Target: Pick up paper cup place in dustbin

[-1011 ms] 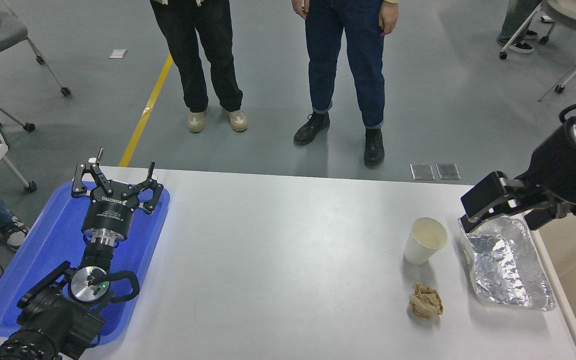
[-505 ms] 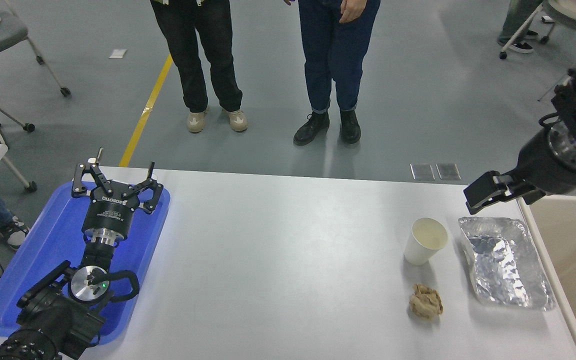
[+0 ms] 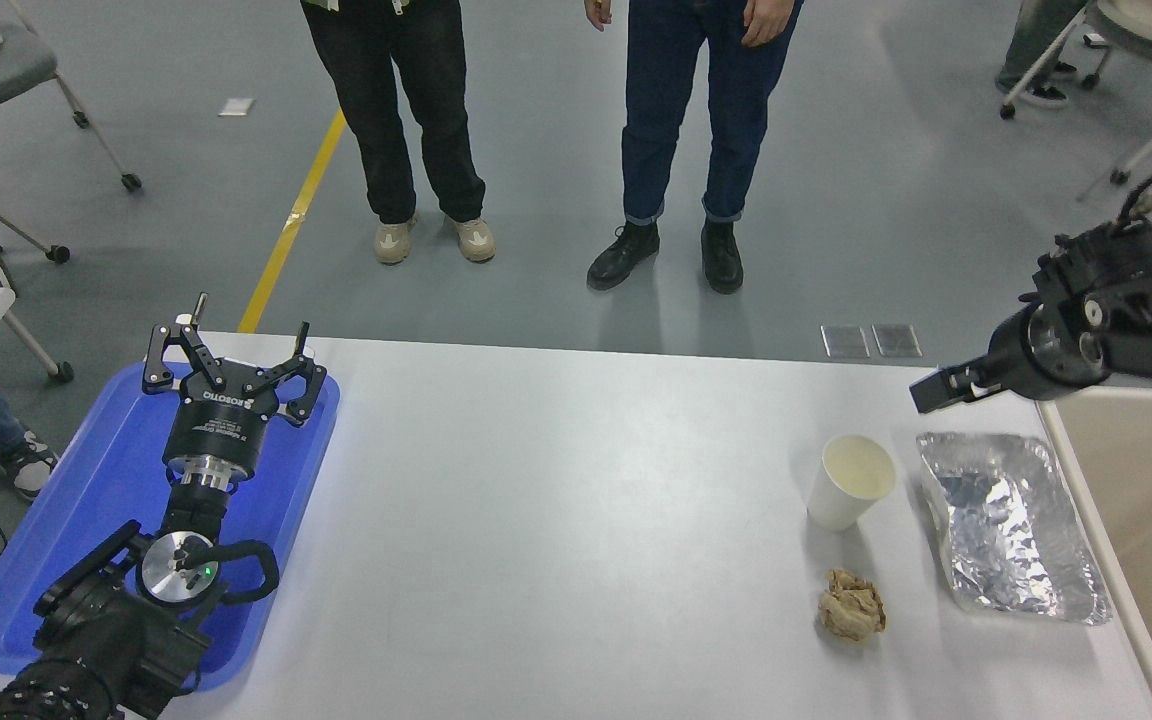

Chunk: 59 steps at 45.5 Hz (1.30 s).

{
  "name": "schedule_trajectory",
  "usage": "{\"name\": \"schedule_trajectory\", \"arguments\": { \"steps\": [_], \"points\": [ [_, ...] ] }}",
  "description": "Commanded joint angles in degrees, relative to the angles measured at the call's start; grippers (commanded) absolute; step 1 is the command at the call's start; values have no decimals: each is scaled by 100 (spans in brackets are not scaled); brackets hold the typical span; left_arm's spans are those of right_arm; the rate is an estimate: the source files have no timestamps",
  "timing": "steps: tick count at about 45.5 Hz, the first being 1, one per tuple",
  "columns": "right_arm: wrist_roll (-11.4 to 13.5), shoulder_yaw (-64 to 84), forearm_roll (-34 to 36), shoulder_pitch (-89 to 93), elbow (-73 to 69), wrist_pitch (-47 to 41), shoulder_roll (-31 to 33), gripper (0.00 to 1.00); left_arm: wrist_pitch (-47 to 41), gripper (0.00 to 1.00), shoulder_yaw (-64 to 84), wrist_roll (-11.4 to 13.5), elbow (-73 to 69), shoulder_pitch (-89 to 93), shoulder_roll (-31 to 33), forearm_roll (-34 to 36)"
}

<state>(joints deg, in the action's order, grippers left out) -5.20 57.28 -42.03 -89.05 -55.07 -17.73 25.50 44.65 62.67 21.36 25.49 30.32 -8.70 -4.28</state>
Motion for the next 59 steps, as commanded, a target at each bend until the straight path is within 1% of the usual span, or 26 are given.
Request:
{"name": "schedule_trajectory", "arguments": {
  "steps": [1, 22, 32, 35, 37, 39, 40, 42, 43, 44, 46, 53, 54, 56, 59],
  "points": [
    [90, -612, 10, 546, 304, 77, -194, 100, 0, 100, 0, -1, 0, 0, 0, 6],
    [90, -806, -51, 1073, 462, 208, -379, 100, 0, 100, 0, -9, 0, 0, 0, 6],
    [90, -824, -69, 1434, 664, 384, -441, 95, 0, 100, 0, -1, 0, 0, 0, 6],
    [90, -876, -69, 1513, 752, 437, -493, 90, 0, 100, 0, -1, 0, 0, 0, 6],
    [81, -903, -69, 1557, 796, 446, -555, 89, 0, 100, 0, -1, 0, 0, 0, 6],
    [81, -920, -69, 1601, 823, 454, -590, 83, 0, 100, 0, -1, 0, 0, 0, 6],
    [81, -938, -69, 1618, 832, 455, -616, 77, 0, 100, 0, -1, 0, 0, 0, 6],
    [81, -947, -69, 1671, 840, 455, -652, 61, 0, 100, 0, -1, 0, 0, 0, 6],
    [81, -947, -69, 1706, 858, 455, -678, 54, 0, 100, 0, -1, 0, 0, 0, 6],
    [81, -947, -69, 1741, 875, 455, -687, 50, 0, 100, 0, -9, 0, 0, 0, 6],
    [81, -947, -69, 1812, 972, 455, -722, 46, 0, 100, 0, -1, 0, 0, 0, 6],
    [81, -956, -60, 1953, 1104, 455, -748, 28, 0, 100, 0, -1, 0, 0, 0, 6],
    [81, -964, -60, 1953, 1095, 455, -748, 22, 0, 100, 0, -1, 0, 0, 0, 6],
    [72, -1008, -60, 1953, 1095, 463, -748, 0, 0, 100, 0, -1, 0, 0, 0, 6],
    [72, -1061, -60, 1944, 1095, 463, -748, 0, 0, 100, 0, -1, 0, 0, 0, 6]
  ]
}}
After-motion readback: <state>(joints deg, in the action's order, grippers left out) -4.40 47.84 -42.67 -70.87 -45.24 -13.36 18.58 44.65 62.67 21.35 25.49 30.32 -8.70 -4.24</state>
